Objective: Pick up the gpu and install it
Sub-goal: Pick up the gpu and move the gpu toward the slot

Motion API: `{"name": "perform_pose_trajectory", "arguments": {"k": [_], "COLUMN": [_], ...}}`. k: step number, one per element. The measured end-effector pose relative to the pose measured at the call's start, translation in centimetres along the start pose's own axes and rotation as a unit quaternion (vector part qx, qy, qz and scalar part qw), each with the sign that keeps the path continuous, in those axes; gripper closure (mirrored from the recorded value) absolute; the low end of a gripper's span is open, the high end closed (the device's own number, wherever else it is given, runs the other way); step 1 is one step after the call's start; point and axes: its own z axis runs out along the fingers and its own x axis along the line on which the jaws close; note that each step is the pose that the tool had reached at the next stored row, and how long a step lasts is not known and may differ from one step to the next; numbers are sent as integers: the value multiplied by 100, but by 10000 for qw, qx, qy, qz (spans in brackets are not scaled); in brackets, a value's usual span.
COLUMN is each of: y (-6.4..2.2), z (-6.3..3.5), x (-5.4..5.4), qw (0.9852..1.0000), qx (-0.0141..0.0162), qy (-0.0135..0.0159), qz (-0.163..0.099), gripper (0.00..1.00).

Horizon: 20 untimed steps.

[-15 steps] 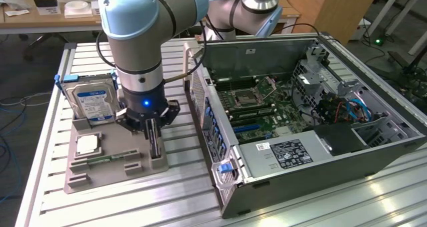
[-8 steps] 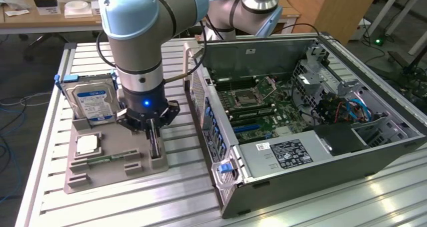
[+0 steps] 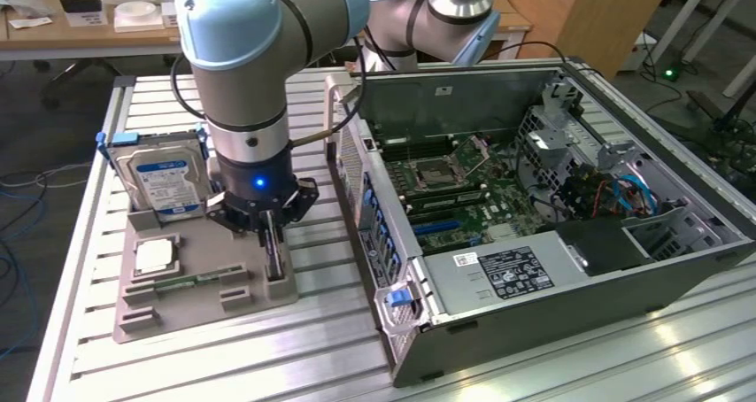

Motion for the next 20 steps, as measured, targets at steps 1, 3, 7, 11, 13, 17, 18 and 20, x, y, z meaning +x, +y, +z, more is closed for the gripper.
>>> {"name": "perform_pose_trajectory", "arguments": {"k": [1, 3, 7, 11, 13, 17, 18, 20], "y": [0, 0, 0, 1, 3, 6, 8, 9], "z": [0, 0, 0, -33, -82, -198, -229, -287], "x": [0, 0, 0, -1, -2, -4, -4, -6], "qw": [10000, 10000, 10000, 10000, 10000, 10000, 10000, 10000], "qx": [0, 0, 0, -3, -4, -5, -5, -5], "qy": [0, 0, 0, 0, 0, 0, 0, 0], "qz": [0, 0, 0, 0, 0, 0, 1, 0], "gripper": [72, 72, 72, 72, 72, 72, 72, 72]}}
